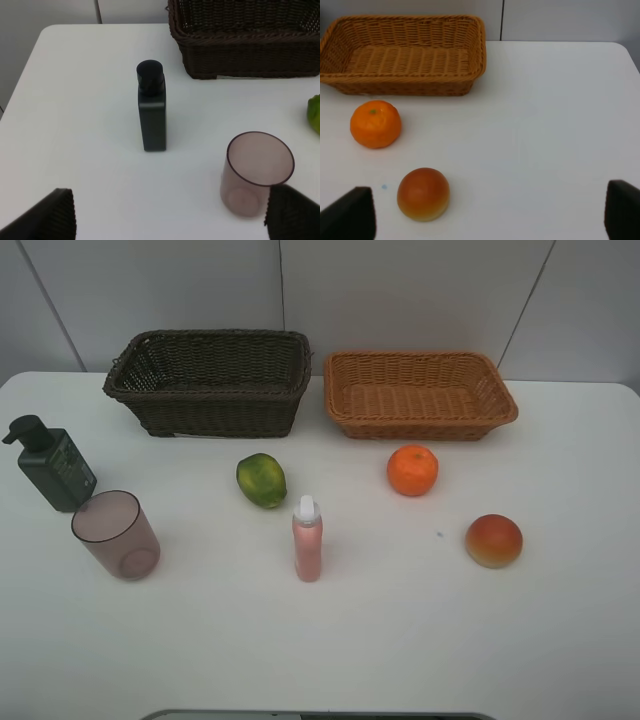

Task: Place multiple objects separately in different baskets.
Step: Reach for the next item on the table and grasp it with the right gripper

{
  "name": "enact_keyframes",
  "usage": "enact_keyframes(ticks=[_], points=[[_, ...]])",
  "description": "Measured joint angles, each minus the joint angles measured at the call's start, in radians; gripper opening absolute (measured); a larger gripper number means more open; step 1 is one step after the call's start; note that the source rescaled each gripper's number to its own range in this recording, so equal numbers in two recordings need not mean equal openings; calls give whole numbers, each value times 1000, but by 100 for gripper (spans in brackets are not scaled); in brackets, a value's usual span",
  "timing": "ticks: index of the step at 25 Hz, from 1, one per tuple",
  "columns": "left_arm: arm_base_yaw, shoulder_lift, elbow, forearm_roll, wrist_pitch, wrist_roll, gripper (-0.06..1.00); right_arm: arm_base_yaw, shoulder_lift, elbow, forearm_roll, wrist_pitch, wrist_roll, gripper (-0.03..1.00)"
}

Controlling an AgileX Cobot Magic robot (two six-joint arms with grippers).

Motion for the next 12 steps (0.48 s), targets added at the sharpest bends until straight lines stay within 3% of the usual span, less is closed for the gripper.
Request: enact_keyframes(ticks=[12], points=[[0,0,0,0,0,0,98,0,0,0,0,0,0,94]])
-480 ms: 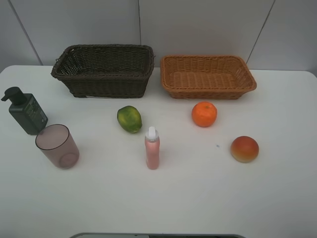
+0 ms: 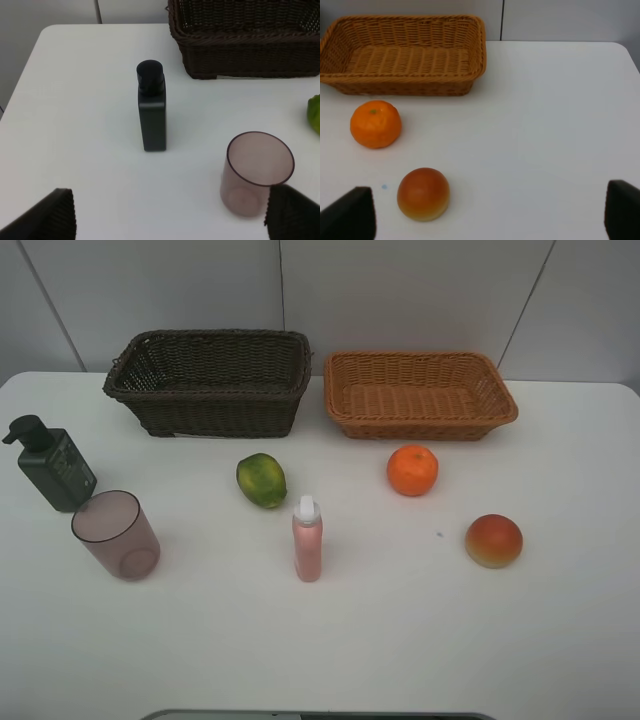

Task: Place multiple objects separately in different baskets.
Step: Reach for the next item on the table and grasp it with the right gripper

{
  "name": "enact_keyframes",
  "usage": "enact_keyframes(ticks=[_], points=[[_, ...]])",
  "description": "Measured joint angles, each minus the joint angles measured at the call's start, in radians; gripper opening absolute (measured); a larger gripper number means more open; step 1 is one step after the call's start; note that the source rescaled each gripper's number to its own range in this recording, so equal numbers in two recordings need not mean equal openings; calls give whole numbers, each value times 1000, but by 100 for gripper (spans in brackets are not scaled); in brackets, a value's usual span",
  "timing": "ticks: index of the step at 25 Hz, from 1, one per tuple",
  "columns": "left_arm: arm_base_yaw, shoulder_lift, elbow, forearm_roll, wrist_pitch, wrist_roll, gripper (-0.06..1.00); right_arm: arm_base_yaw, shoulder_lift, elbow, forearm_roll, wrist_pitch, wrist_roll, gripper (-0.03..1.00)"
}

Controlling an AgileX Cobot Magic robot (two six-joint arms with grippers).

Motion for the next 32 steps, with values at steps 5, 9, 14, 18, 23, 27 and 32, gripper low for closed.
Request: enact_keyframes(ticks=[5,9,14,18,23,27,32], points=[[0,0,0,0,0,0,98,0,0,0,0,0,0,94],[0,0,0,0,0,0,98,0,0,0,0,0,0,94],[0,0,0,0,0,0,98,0,0,0,0,0,0,94],[0,0,0,0,0,0,98,0,0,0,0,0,0,94],[0,0,0,0,0,0,98,0,0,0,0,0,0,94],[0,0,0,0,0,0,98,0,0,0,0,0,0,94],[0,0,0,0,0,0,98,0,0,0,0,0,0,94]])
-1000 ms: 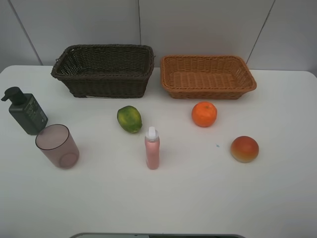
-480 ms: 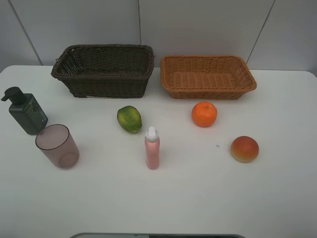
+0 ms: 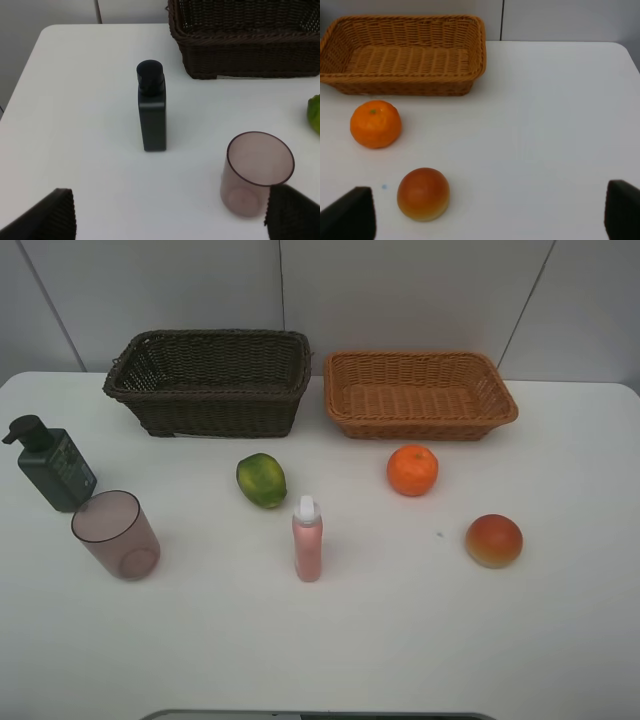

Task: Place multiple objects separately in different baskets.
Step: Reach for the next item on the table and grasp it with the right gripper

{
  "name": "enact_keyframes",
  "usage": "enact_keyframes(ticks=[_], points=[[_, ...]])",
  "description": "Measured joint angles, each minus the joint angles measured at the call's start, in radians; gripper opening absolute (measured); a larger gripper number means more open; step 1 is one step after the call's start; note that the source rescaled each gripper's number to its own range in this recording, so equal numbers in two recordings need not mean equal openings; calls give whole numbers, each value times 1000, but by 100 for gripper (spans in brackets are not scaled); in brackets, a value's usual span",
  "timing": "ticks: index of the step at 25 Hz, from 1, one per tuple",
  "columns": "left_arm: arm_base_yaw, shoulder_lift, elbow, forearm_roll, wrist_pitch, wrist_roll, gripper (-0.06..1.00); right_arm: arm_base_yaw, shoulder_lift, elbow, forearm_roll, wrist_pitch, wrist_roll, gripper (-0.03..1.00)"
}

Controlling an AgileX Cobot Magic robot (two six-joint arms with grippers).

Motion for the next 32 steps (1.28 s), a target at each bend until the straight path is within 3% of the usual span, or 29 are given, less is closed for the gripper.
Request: enact_keyframes(ticks=[10,20,32], points=[[0,0,0,0,0,0,98,0,43,-15,18,1,0,94],[0,0,0,0,0,0,98,0,543,-262,-5,-12,0,94],[0,0,0,0,0,0,98,24,1007,-276,0,-49,0,94]])
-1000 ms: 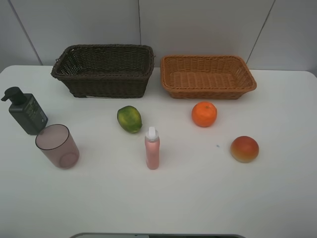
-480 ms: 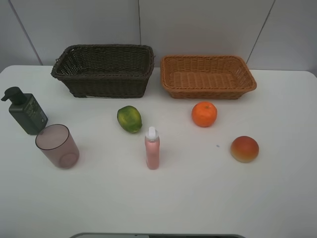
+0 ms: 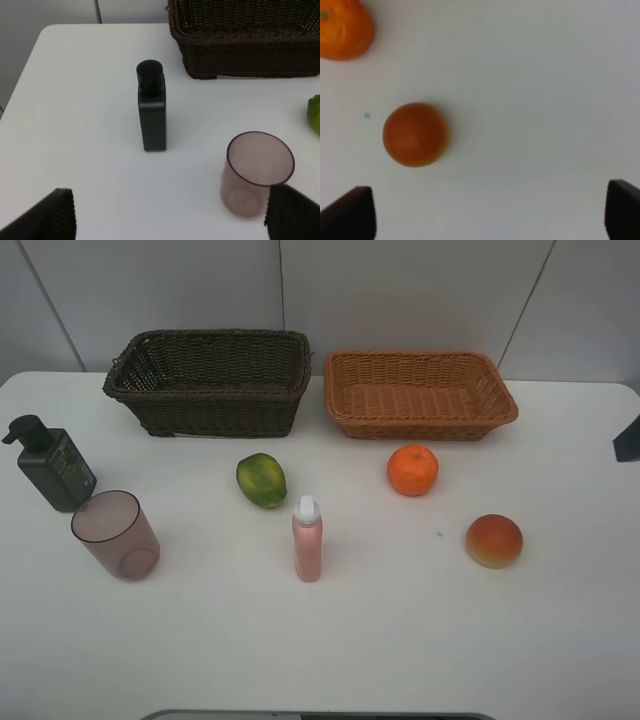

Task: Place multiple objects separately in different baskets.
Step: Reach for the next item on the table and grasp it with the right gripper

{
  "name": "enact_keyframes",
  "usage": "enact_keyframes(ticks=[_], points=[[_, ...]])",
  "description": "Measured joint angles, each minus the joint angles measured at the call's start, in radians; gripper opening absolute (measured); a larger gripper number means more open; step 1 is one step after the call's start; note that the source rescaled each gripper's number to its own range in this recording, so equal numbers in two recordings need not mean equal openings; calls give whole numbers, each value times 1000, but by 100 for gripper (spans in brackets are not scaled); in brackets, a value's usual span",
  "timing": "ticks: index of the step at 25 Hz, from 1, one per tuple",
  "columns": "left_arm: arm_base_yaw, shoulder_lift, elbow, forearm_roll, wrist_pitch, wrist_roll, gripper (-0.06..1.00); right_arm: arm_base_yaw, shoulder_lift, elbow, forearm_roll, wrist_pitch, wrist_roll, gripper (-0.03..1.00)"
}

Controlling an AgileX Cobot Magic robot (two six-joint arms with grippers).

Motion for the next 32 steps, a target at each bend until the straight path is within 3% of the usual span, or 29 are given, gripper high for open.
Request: enact_keyframes(ticks=[5,11,19,32], points=[[0,0,0,0,0,0,98,132,150,-1,34,-17,12,94],[0,0,0,0,0,0,98,241,366,-2,56,-145,159,94],[0,0,0,0,0,0,98,255,570,-2,-61,-256,353,94],[0,0,0,0,0,0,98,255,680,30,-93,-440,456,94]])
